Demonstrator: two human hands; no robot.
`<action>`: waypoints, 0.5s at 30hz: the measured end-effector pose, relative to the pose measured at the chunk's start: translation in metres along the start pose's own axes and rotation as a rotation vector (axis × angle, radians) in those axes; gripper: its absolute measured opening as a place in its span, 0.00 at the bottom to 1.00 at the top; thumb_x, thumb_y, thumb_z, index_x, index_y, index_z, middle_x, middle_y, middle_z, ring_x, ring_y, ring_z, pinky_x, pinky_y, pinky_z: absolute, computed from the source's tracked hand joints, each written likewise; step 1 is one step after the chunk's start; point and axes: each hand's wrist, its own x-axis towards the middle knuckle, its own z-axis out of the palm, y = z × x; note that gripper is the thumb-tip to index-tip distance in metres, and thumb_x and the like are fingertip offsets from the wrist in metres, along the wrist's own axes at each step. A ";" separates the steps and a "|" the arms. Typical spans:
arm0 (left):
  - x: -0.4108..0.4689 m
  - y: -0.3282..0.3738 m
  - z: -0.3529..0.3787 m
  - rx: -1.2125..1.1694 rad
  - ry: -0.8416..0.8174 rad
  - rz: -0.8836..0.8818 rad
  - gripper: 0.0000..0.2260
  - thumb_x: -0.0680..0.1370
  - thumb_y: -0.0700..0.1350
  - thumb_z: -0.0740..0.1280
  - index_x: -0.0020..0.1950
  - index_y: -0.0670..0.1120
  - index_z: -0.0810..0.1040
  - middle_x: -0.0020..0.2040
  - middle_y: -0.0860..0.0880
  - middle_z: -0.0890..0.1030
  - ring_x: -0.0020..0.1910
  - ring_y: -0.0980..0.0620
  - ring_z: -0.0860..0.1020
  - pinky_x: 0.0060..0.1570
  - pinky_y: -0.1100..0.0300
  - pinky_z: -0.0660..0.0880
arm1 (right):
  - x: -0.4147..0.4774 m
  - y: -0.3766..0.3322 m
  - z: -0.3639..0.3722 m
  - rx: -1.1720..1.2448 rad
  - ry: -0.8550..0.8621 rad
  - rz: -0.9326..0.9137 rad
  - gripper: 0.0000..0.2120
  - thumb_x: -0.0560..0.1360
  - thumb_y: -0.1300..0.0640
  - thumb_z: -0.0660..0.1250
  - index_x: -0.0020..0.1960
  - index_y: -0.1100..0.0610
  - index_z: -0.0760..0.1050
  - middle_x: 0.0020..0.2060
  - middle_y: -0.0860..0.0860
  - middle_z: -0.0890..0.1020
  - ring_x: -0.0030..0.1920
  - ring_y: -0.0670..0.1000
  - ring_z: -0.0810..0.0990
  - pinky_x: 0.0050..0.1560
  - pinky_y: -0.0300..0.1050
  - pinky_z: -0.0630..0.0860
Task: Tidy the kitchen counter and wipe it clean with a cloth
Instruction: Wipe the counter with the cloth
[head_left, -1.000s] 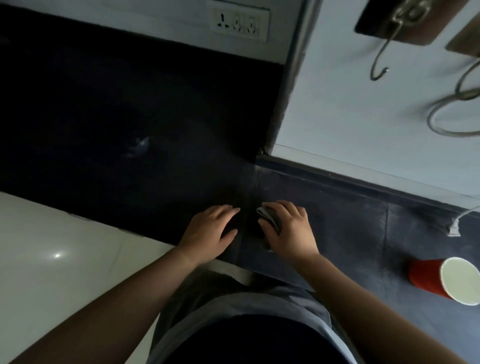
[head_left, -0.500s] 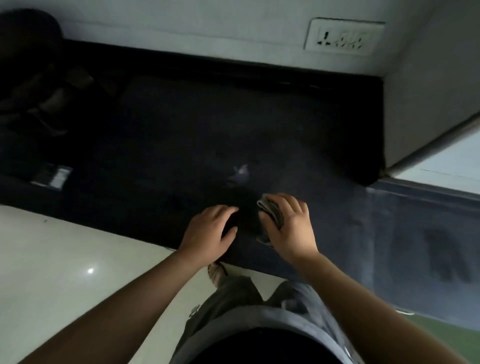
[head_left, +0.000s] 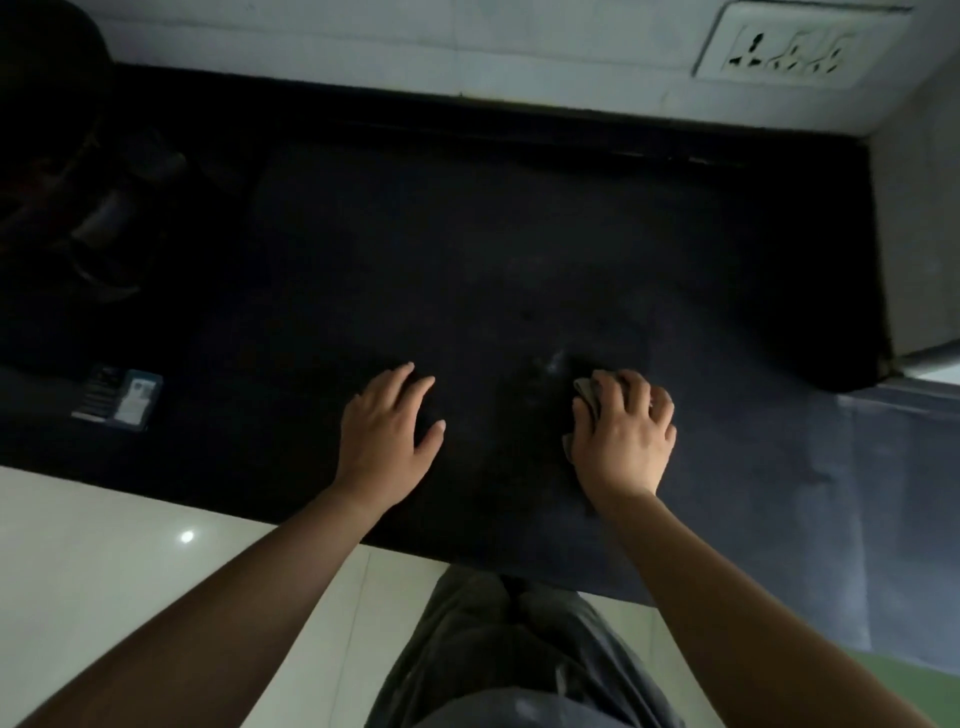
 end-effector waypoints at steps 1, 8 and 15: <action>0.004 -0.001 0.002 0.009 -0.018 -0.011 0.24 0.76 0.55 0.62 0.69 0.48 0.68 0.72 0.45 0.66 0.71 0.43 0.64 0.64 0.43 0.67 | 0.009 -0.006 0.002 0.008 0.005 0.010 0.17 0.75 0.48 0.63 0.61 0.54 0.72 0.62 0.56 0.73 0.61 0.63 0.67 0.52 0.59 0.69; 0.004 -0.002 0.016 0.054 -0.084 -0.017 0.26 0.76 0.58 0.58 0.73 0.52 0.61 0.76 0.44 0.60 0.74 0.40 0.58 0.67 0.37 0.59 | -0.015 0.018 -0.009 -0.018 -0.074 -0.155 0.19 0.74 0.48 0.65 0.63 0.52 0.72 0.61 0.54 0.74 0.60 0.61 0.69 0.52 0.59 0.71; 0.006 -0.001 0.016 0.094 -0.134 -0.034 0.27 0.77 0.60 0.53 0.75 0.54 0.56 0.77 0.46 0.55 0.75 0.43 0.53 0.69 0.39 0.57 | 0.049 0.005 -0.005 0.007 -0.055 0.011 0.17 0.76 0.48 0.61 0.63 0.53 0.70 0.64 0.56 0.70 0.62 0.62 0.64 0.55 0.59 0.67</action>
